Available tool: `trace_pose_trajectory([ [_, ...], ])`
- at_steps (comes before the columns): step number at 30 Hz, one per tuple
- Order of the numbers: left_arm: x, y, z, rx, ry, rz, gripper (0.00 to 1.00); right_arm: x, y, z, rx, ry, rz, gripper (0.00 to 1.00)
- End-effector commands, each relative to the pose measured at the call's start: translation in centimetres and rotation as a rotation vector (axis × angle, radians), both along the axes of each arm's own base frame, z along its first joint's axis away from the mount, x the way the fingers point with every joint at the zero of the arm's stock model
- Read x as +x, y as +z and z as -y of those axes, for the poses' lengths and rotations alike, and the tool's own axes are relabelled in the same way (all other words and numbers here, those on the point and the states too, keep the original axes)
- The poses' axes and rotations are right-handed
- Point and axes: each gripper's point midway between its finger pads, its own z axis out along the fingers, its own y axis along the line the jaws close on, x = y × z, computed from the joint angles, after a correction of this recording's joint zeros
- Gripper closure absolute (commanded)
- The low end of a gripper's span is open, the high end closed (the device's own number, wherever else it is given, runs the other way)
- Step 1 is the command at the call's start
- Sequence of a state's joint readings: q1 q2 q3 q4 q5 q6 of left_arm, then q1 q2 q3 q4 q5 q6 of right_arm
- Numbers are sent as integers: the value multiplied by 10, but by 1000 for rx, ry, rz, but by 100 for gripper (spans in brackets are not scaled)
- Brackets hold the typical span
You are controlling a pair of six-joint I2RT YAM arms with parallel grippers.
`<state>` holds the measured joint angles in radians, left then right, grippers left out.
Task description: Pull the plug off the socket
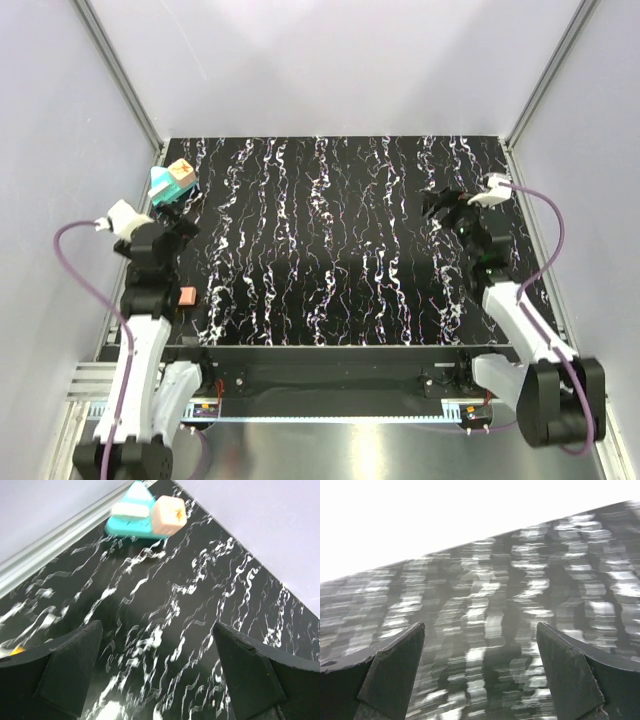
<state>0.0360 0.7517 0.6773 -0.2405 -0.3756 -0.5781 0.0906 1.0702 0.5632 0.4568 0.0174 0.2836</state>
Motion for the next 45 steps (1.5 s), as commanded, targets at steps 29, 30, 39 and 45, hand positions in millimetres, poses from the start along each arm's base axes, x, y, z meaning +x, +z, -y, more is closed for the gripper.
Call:
trace_pose_trajectory([
  [29, -73, 36, -22, 143, 53, -337, 1, -174, -112, -544, 513, 1392, -800, 3],
  [30, -72, 38, -21, 149, 40, -328, 1, -179, -108, -554, 512, 1401, -798, 5],
  [39, -73, 21, -19, 173, 7, -349, 2, -184, -146, -585, 437, 1295, -827, 7],
  [45, -73, -24, -20, 154, 6, -477, 10, -182, -125, -550, 400, 1230, -799, 5],
])
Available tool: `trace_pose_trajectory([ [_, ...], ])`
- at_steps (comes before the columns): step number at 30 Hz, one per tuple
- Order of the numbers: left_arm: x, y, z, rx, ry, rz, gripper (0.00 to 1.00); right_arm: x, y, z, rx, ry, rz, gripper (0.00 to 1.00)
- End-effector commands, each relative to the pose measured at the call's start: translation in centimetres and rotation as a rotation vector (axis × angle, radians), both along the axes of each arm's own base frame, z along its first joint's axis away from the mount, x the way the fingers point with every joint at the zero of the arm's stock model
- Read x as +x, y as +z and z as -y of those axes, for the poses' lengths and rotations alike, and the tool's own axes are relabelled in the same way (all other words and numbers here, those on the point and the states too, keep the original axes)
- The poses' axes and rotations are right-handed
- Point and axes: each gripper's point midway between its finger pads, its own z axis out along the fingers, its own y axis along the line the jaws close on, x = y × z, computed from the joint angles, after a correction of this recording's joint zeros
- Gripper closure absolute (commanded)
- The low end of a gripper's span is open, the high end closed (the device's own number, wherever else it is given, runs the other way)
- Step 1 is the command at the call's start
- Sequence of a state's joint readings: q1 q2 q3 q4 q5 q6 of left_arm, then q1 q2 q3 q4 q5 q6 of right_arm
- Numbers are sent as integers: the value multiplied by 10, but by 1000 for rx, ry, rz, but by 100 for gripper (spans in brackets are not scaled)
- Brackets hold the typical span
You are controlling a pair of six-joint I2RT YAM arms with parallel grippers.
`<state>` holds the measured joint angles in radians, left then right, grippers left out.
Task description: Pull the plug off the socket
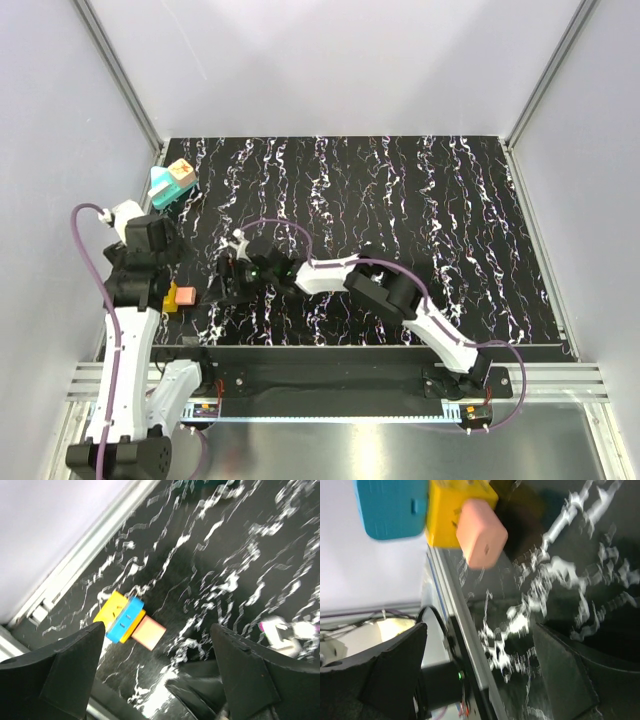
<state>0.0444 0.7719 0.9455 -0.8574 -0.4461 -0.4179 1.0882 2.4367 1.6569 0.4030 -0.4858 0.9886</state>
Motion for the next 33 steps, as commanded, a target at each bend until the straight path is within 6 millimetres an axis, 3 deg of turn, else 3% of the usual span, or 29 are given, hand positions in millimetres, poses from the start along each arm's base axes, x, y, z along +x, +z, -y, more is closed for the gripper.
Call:
trace_pose_trajectory([
  [1, 3, -21, -2, -3, 10, -50, 10, 8, 69, 20, 42, -30, 114, 5],
  [2, 2, -25, -2, -14, 20, -53, 11, 8, 62, 34, 9, -32, 114, 5],
  [3, -4, -30, -5, -36, 58, -53, 10, 7, 84, 45, 13, -32, 135, 4],
  [4, -7, -31, -7, -41, 85, -52, 9, 7, 87, 55, 2, -28, 165, 4],
  [5, -15, -33, -16, -42, 155, -55, 7, 5, 76, 72, -45, -31, 154, 4],
  [6, -21, -31, -21, -41, 204, -53, 4, 5, 100, 83, -20, -37, 199, 4],
  [7, -25, -30, -24, -48, 242, -54, 2, 4, 103, 92, -29, -40, 211, 3],
  [8, -34, -33, -28, -60, 285, -79, 1, -1, 92, 106, -64, -41, 209, 3],
  [9, -33, -33, -26, -105, 321, -75, 1, -3, 107, 118, -63, -44, 248, 2],
  [11, -37, -36, -24, -151, 356, -93, 1, -13, 96, 138, -108, -35, 250, 2],
  [12, -35, -40, -20, -190, 356, -98, 1, -18, 110, 147, -91, -37, 267, 2],
  [14, -36, -46, -16, -252, 377, -107, 1, -30, 98, 163, -114, -23, 244, 2],
  [15, -33, -49, -15, -260, 362, -121, 1, -37, 107, 169, -92, -11, 247, 2],
  [17, -27, -47, -20, -216, 321, -125, 2, -46, 101, 180, -91, 1, 234, 2],
  [18, -26, -48, -23, -194, 320, -139, 4, -52, 111, 183, -62, 15, 244, 2],
  [20, -25, -47, -28, -152, 297, -151, 5, -59, 109, 189, -45, 33, 241, 1],
  [22, -24, -46, -30, -138, 292, -150, 7, -65, 120, 195, -8, 52, 268, 1],
  [28, -14, -53, -30, -124, 241, -175, 24, -76, 131, 200, 54, 118, 317, 0],
  [33, -3, -68, -41, -34, 162, -264, 25, -75, 135, 210, 74, 143, 372, 0],
])
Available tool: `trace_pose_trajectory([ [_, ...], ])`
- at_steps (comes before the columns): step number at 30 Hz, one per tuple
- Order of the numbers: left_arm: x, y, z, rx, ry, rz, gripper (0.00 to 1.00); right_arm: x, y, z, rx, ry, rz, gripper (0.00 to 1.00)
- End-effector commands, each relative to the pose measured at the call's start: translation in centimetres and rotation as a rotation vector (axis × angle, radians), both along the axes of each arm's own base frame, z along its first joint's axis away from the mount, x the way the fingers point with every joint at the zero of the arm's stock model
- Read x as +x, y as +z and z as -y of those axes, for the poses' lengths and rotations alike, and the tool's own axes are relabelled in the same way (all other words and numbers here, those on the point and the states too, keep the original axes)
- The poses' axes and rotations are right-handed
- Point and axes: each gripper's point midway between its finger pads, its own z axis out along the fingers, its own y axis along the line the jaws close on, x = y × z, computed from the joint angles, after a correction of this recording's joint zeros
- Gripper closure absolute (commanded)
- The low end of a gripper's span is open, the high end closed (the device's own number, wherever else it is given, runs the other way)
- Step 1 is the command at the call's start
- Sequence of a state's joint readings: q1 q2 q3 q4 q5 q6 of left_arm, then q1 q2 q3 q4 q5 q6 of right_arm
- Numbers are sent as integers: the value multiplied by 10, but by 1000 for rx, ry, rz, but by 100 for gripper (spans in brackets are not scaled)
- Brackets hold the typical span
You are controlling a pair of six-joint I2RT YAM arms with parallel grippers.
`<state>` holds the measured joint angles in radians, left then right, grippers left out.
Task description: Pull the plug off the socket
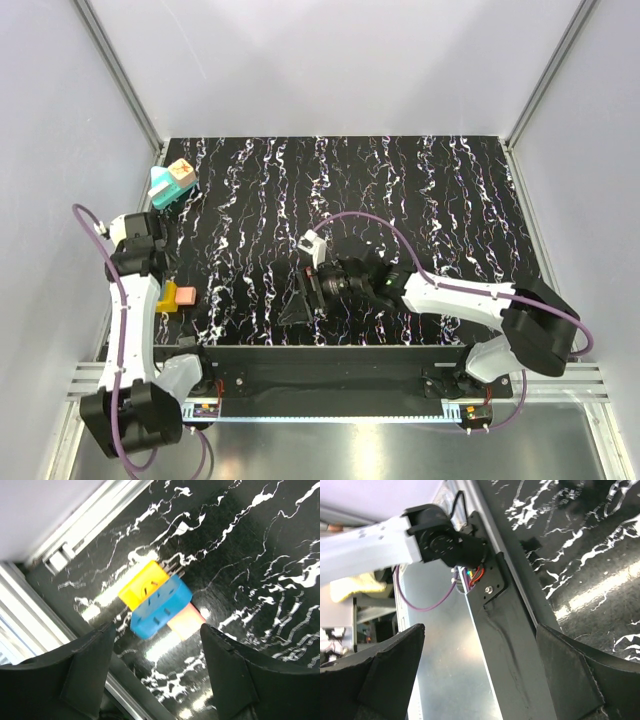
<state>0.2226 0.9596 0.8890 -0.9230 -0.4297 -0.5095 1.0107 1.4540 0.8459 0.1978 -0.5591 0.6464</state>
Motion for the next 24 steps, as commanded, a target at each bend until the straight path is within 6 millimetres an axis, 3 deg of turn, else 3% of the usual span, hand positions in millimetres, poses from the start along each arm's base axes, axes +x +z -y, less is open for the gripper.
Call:
trace_pose_trajectory([
  [1, 19, -1, -10, 67, -86, -13, 25, 0, 16, 7, 70, 49, 85, 0],
  [6, 23, -10, -14, 63, -100, -73, 25, 13, 8, 13, 61, 32, 76, 0],
  [16, 28, -22, -12, 39, -162, -153, 48, 32, 15, 17, 88, -10, 79, 0],
  [24, 23, -31, -16, 45, -185, -224, 50, 38, 13, 19, 88, -28, 70, 0],
])
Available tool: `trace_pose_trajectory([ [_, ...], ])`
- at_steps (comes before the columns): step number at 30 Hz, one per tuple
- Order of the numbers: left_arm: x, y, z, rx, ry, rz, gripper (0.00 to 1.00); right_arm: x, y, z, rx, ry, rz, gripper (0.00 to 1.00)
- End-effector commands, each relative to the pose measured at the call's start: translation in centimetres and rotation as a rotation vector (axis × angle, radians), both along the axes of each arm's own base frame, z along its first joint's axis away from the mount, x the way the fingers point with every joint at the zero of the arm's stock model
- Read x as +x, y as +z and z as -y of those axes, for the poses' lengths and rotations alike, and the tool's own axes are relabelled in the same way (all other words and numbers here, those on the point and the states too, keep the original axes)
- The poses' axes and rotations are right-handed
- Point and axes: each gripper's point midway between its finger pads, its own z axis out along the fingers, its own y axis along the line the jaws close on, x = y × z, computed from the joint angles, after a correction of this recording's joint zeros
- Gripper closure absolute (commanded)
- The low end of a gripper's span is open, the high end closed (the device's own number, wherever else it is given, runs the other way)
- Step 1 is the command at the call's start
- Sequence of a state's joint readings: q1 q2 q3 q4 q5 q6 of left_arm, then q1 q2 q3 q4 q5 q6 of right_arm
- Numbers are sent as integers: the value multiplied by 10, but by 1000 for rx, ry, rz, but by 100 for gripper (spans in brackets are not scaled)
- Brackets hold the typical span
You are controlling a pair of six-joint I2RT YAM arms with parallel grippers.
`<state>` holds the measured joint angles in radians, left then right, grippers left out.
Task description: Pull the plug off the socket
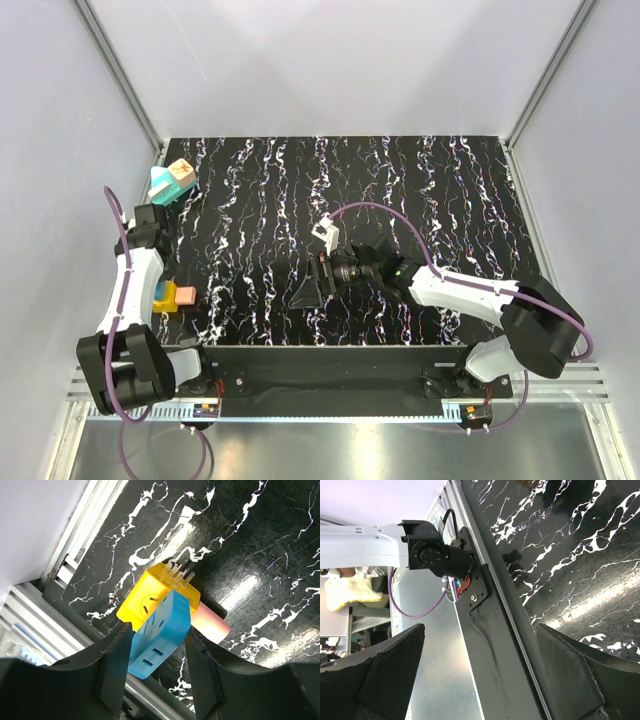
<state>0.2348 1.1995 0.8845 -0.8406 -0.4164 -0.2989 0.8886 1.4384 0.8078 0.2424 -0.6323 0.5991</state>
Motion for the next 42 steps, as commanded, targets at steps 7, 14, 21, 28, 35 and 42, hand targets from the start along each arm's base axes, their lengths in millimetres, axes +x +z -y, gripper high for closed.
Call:
trace_pose_trajectory([
  [7, 19, 10, 6, -49, -60, 58, 57, 3, 7, -3, 50, 15, 15, 0],
  [14, 26, 17, 17, -100, -80, 114, 69, 5, 4, -3, 41, 1, 10, 0],
  [21, 31, 30, 31, -158, -132, 188, 80, 9, -5, -7, 27, -7, -7, 0],
  [28, 38, 33, 60, -305, -178, 243, 89, 16, -25, -15, -3, -20, -60, 0],
  [35, 41, 30, 101, -449, -230, 249, 93, 20, -45, -19, -34, -42, -99, 0],
  [42, 34, 40, 165, -401, -393, 262, 87, 19, -59, -13, -67, -65, -117, 0],
])
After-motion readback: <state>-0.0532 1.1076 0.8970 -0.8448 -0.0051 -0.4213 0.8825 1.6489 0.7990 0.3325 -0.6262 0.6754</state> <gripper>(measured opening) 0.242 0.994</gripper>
